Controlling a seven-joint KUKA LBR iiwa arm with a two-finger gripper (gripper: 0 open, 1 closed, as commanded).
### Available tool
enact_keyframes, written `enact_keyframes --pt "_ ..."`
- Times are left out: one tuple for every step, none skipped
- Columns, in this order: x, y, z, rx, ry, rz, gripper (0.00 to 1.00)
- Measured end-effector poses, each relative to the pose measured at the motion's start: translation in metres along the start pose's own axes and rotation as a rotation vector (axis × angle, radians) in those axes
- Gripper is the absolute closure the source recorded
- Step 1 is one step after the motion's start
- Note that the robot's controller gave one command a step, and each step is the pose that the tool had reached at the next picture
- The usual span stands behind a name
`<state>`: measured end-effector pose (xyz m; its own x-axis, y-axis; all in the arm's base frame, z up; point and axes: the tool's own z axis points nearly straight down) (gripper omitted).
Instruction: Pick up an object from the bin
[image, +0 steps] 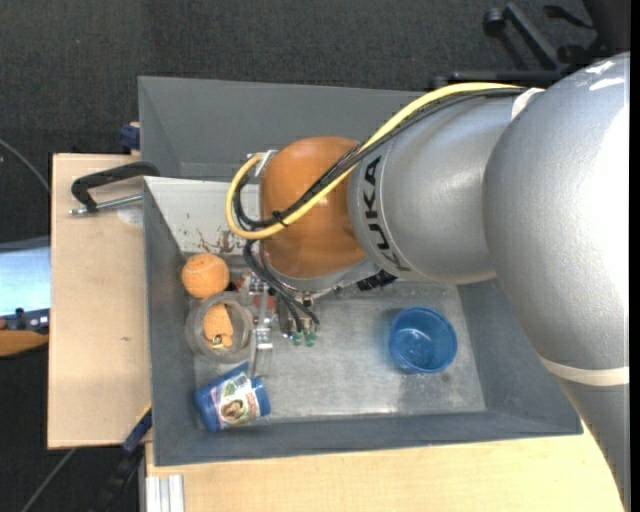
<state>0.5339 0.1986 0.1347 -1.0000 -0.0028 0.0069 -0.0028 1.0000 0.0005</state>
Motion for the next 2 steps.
enact_keyframes --pt "-0.001 0.0 -0.003 -0.001 -0.004 0.001 0.0" --pt "0.013 -0.006 0.016 -0.004 -0.011 -0.037 0.0"
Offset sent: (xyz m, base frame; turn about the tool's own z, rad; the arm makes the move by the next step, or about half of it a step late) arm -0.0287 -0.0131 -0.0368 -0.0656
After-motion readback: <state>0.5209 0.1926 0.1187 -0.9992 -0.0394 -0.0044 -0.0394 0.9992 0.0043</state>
